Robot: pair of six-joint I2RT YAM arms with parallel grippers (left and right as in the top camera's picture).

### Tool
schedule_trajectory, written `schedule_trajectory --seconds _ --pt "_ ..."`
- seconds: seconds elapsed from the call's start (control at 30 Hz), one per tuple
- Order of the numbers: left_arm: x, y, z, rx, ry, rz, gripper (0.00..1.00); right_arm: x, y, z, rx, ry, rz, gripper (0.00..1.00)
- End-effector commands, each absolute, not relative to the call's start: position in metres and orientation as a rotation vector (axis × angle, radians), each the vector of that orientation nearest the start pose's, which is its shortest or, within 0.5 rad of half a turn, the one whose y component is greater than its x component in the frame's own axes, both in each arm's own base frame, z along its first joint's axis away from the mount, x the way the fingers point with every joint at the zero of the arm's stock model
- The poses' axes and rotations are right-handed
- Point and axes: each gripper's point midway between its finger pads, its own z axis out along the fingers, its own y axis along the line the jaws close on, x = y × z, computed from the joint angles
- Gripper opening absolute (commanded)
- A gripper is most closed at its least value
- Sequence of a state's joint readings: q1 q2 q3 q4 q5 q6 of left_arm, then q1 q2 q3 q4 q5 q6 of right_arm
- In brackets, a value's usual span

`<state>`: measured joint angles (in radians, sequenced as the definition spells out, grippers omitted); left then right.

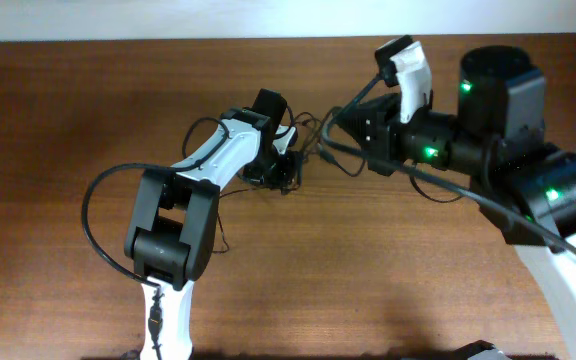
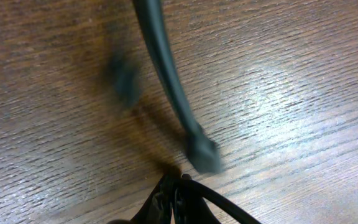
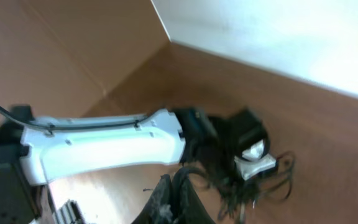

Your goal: Untangle cables

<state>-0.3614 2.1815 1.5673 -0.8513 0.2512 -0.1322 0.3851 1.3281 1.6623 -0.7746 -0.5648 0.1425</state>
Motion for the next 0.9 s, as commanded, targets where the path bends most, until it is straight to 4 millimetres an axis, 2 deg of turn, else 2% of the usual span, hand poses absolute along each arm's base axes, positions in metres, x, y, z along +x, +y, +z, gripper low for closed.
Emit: schedule_trajectory --seconds 0.0,0.13,0.17,0.23,0.33,0.37,0.47,0.5,0.57,0.63,0.7,0.77,0.8,0.87 --pt "0.381 -0.166 -0.031 0.329 3.126 -0.237 0.07 0.282 0.217 0.480 -0.658 1.705 0.882 0.04" --pt "0.382 -0.166 -0.031 0.329 3.125 -0.237 0.08 0.279 0.214 0.520 -0.658 1.530 0.849 0.04" --pt "0.382 -0.166 -0.031 0.329 3.125 -0.237 0.11 0.282 0.210 0.525 -0.635 1.513 0.824 0.04" --pt "0.381 -0.166 -0.031 0.329 3.125 -0.238 0.15 0.292 0.203 0.520 -0.578 1.550 0.770 0.04" --pt "0.383 -0.169 -0.027 0.327 3.117 -0.272 0.15 0.301 0.198 0.478 -0.539 1.738 0.741 0.04" --pt "0.388 -0.174 -0.017 0.326 3.092 -0.318 0.15 0.305 0.198 0.454 -0.532 1.836 0.737 0.04" --pt "0.412 -0.190 0.036 0.336 2.952 -0.410 0.16 0.312 0.201 0.390 -0.525 2.100 0.740 0.04" --pt "0.417 -0.191 0.060 0.340 2.901 -0.419 0.16 0.315 0.202 0.363 -0.519 2.211 0.738 0.04" --pt "0.420 -0.190 0.089 0.336 2.841 -0.430 0.13 0.318 0.204 0.330 -0.511 2.343 0.734 0.04" --pt "0.419 -0.183 0.109 0.317 2.816 -0.433 0.07 0.323 0.206 0.300 -0.502 2.460 0.728 0.04" --pt "0.418 -0.173 0.114 0.288 2.821 -0.428 0.06 0.326 0.207 0.270 -0.492 2.573 0.721 0.04" --pt "0.417 -0.162 0.111 0.252 2.848 -0.420 0.06 0.324 0.205 0.243 -0.477 2.691 0.701 0.04" --pt "0.413 -0.155 0.109 0.214 2.875 -0.417 0.08 0.322 0.204 0.228 -0.470 2.760 0.693 0.04" --pt "0.403 -0.155 0.107 0.233 2.915 -0.428 0.13 0.322 0.200 0.205 -0.452 2.849 0.647 0.04"
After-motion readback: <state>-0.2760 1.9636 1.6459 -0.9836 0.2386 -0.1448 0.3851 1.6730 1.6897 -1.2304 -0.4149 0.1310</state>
